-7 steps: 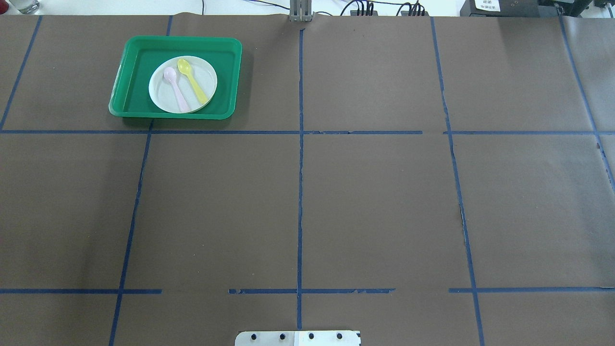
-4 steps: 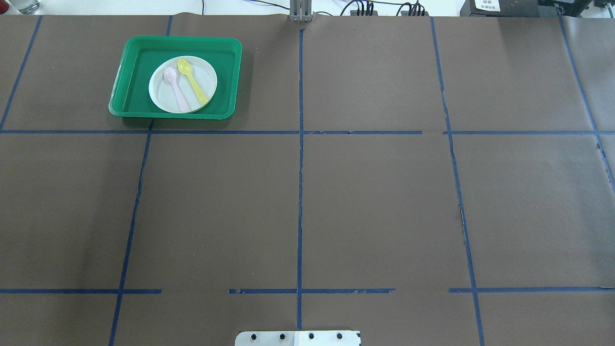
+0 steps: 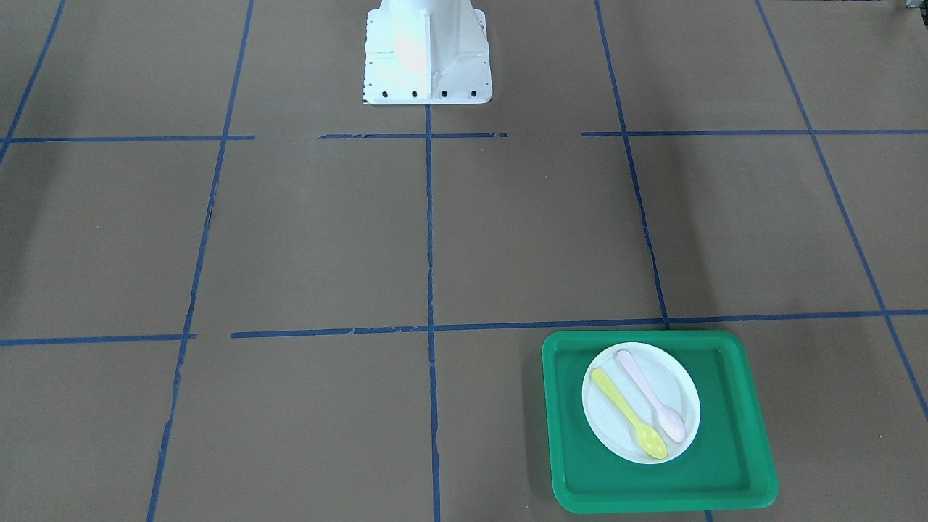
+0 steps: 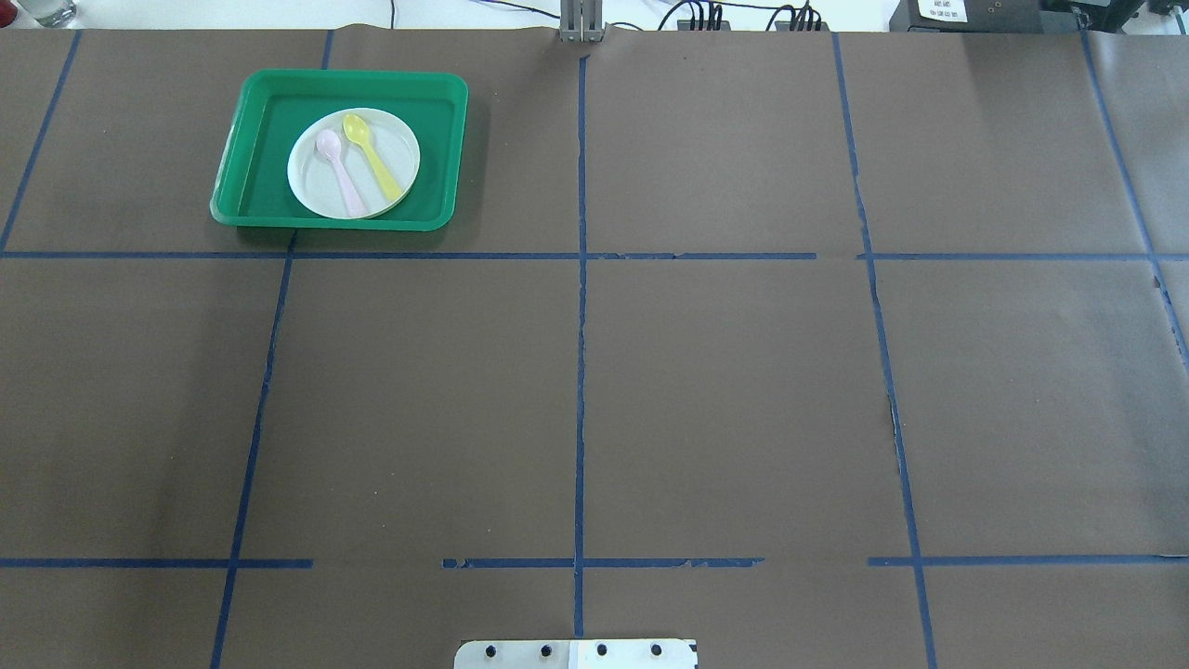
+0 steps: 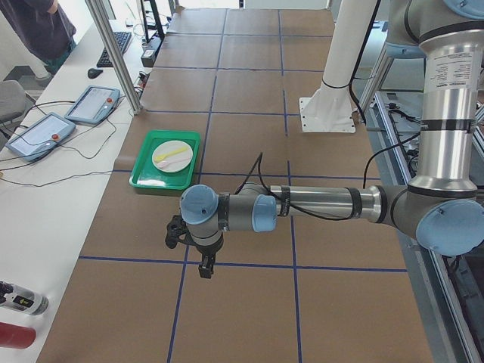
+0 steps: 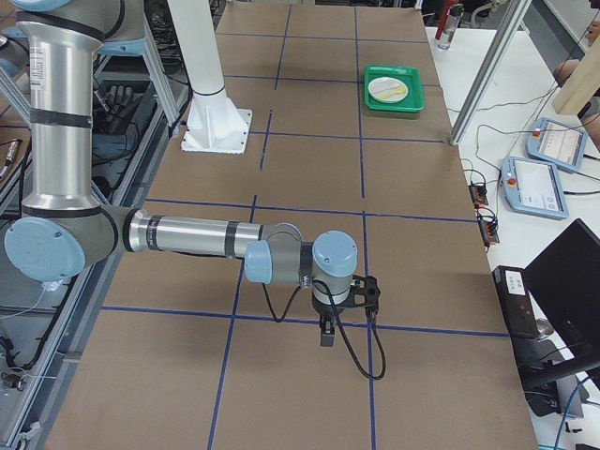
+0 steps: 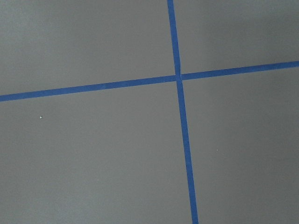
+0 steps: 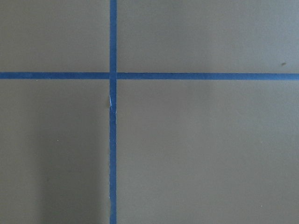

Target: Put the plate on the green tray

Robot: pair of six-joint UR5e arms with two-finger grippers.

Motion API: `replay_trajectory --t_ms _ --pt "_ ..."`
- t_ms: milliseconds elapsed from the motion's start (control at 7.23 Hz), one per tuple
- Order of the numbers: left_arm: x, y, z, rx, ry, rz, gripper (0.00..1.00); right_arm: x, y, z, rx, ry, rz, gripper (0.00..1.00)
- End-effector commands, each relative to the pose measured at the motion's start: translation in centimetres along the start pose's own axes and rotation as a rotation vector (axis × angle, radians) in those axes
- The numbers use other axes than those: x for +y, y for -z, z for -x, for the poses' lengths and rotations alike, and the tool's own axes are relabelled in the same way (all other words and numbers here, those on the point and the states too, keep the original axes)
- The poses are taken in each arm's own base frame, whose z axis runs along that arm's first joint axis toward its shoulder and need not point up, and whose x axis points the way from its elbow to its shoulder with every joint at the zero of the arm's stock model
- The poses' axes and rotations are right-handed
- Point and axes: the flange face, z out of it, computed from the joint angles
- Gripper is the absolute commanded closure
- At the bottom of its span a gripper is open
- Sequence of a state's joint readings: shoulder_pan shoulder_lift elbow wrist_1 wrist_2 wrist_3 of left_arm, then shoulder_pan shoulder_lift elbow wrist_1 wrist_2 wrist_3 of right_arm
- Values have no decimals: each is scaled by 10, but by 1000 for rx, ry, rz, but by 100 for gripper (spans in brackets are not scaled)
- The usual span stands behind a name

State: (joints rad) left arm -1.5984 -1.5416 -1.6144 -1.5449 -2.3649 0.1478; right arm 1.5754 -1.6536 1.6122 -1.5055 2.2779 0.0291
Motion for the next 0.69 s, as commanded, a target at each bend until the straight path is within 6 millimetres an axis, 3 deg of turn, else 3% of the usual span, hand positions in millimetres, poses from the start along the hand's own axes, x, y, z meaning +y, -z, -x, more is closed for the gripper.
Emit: replay_trajectory --t_ms 0,553 --pt "0 2 -2 -1 -2 -2 0 0 0 0 0 -1 1 0" --pt "-1 3 -3 -2 -4 -5 0 0 0 0 0 -1 1 0"
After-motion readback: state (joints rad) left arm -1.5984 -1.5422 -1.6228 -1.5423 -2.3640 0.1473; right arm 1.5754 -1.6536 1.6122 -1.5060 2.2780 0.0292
